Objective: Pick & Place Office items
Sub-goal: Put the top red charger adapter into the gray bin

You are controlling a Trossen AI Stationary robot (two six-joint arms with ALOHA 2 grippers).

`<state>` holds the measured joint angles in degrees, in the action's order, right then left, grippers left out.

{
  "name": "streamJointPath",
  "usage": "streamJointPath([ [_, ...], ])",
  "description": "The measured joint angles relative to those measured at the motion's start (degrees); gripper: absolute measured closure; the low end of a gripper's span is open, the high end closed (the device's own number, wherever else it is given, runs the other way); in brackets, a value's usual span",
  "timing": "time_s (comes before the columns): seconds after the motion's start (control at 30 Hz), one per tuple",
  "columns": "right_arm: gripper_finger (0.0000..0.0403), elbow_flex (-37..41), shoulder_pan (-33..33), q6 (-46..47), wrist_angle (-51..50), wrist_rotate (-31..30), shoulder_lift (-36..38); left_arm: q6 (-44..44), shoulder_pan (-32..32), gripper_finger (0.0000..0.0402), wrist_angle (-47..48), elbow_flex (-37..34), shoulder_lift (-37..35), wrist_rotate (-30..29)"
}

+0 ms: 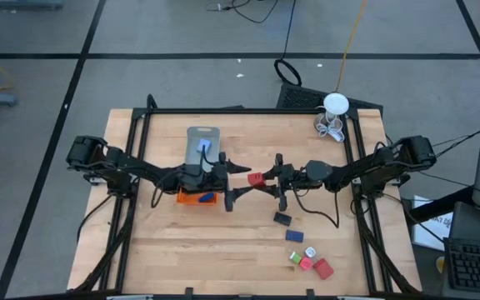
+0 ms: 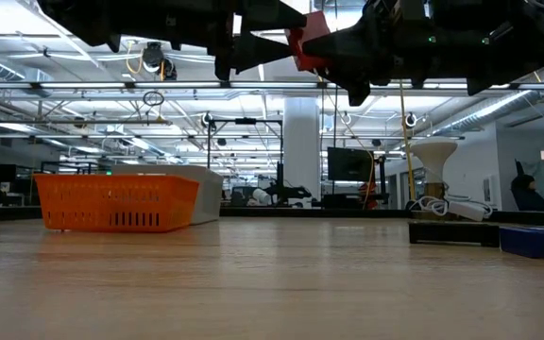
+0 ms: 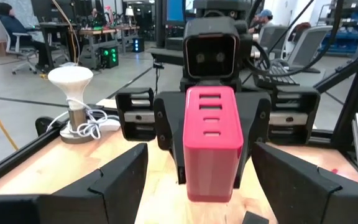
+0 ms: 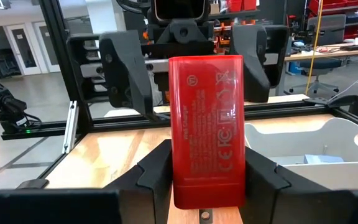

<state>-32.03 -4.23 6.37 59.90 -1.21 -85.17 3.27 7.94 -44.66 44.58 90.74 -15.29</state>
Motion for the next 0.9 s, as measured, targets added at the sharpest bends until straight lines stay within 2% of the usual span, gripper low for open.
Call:
streamJointPath([
  [0.9,0.0277,0.0,0.0,-0.2,-0.2,0.0,0.0,-1.6,0.0,0.011,0.2,0.0,0.0,0.0],
])
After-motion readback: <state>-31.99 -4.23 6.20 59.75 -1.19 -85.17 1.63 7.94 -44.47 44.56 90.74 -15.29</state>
